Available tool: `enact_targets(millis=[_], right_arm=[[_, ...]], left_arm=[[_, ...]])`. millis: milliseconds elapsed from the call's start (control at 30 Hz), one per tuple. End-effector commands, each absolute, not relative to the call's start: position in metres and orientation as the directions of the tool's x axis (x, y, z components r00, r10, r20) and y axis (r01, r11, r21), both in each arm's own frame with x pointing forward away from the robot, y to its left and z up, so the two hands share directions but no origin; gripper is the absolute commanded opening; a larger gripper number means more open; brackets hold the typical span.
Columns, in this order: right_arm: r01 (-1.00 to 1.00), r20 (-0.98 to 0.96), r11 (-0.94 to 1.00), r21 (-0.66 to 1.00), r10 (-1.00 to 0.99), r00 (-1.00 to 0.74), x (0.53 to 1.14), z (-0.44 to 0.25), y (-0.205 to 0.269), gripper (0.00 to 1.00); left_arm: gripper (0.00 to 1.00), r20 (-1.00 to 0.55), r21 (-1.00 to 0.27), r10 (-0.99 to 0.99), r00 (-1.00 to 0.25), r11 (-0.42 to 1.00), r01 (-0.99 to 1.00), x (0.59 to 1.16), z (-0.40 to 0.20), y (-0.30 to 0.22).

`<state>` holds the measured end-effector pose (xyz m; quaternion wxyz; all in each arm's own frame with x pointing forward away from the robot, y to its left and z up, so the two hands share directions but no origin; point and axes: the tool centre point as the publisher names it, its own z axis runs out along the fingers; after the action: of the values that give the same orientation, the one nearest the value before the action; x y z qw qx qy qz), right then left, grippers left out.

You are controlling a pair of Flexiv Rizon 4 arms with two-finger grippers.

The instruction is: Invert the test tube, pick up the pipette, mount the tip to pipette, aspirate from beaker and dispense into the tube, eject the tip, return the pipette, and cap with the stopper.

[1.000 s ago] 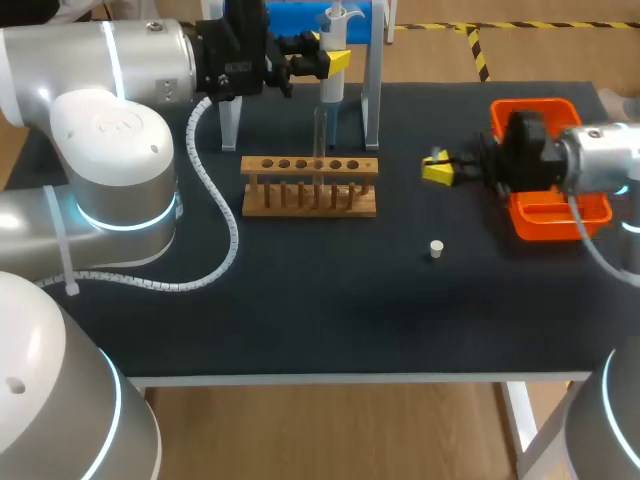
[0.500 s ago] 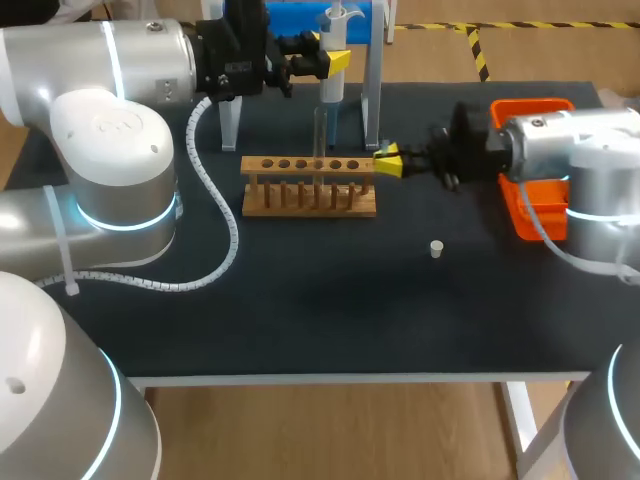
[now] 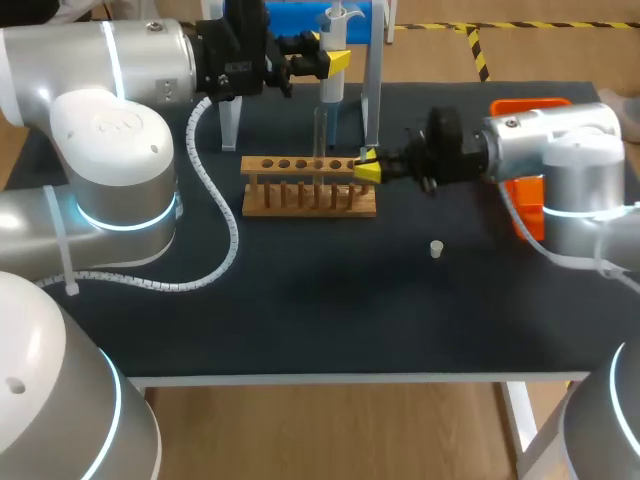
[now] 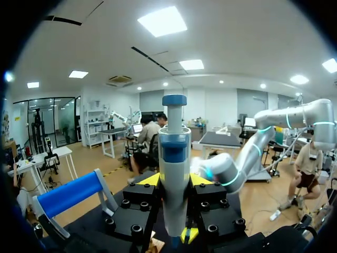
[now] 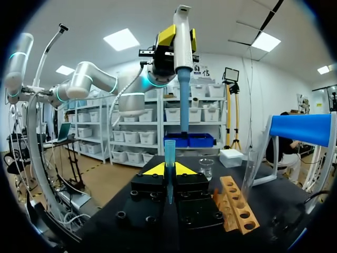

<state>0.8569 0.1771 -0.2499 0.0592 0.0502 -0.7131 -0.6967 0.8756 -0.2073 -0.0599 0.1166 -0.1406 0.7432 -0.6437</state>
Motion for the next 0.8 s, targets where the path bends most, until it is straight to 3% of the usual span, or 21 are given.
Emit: enact_targets(millis=[33, 800], right_arm=[[0.008, 0.011, 0.021, 1.000, -0.164, -0.986, 0.863, -0.256, 0.185, 0.00], [-0.007, -0.003, 0.020, 1.000, -0.180, -0.984, 0.867, -0.263, 0.217, 0.00]], left_arm=[[0.00, 0.008, -0.990, -0.359, -0.933, 0.131, -0.059, 0.876, -0.060, -0.207], [0.00, 0.008, -0.990, -0.359, -0.933, 0.131, -0.059, 0.876, -0.060, -0.207]])
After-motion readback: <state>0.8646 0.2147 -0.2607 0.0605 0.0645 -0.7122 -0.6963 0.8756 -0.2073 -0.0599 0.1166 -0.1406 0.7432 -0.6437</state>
